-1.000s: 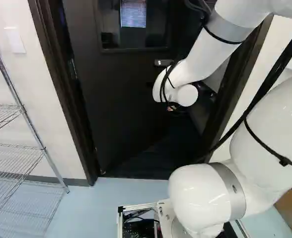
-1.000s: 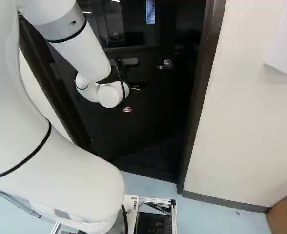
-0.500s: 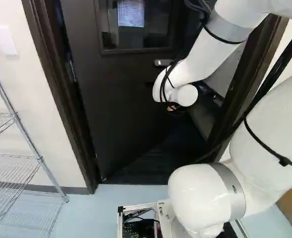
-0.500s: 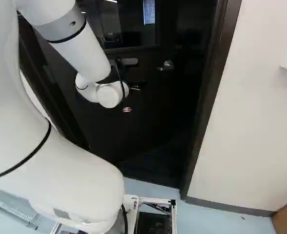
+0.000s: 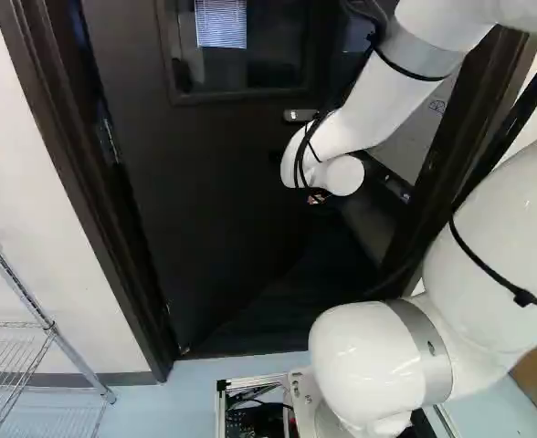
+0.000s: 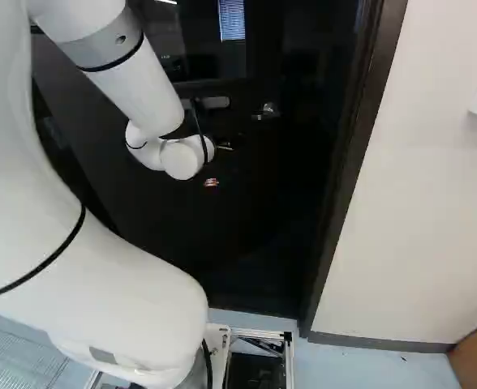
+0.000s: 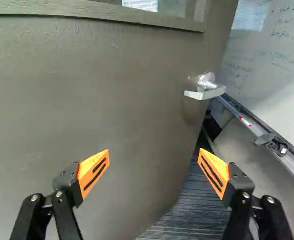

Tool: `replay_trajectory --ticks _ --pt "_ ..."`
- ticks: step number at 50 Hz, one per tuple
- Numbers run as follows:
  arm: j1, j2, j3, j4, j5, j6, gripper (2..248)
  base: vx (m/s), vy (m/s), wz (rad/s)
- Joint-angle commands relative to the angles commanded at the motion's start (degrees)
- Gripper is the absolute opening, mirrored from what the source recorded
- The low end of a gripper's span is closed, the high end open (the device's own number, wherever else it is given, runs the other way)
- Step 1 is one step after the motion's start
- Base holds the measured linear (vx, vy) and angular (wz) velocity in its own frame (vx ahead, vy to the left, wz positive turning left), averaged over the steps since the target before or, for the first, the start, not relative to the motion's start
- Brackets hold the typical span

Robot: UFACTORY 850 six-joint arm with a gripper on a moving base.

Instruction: Open the door and move inside

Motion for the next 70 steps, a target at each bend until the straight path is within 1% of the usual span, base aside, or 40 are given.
replay_trajectory --ticks 41,59,70 --pt "0.0 0.0 0.0 0.0 0.0 0.0 247 0.102 0.061 -0.021" --pt "0.0 -0.1 -0.1 0.0 0.0 0.0 247 0.009 0.004 0.0" --pt "0.8 -1.8 -1.7 0.0 0.0 0.0 247 0.0 0.0 0.0"
